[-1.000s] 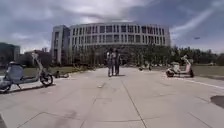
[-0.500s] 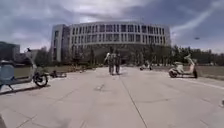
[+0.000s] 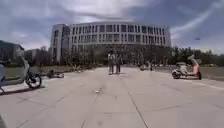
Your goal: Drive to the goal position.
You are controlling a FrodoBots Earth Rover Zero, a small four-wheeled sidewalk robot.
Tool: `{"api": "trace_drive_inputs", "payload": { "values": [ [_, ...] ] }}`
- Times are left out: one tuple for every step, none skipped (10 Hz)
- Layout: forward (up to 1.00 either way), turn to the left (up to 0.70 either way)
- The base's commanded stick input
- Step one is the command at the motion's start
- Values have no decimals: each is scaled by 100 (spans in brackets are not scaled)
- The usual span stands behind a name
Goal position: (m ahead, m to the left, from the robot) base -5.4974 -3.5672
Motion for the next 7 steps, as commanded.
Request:
{"api": "trace_drive_inputs", "payload": {
  "values": [
    [60, 0],
    [60, 0],
    [60, 0],
    [60, 0],
    [60, 0],
    [60, 0],
    [60, 0]
  ]
}}
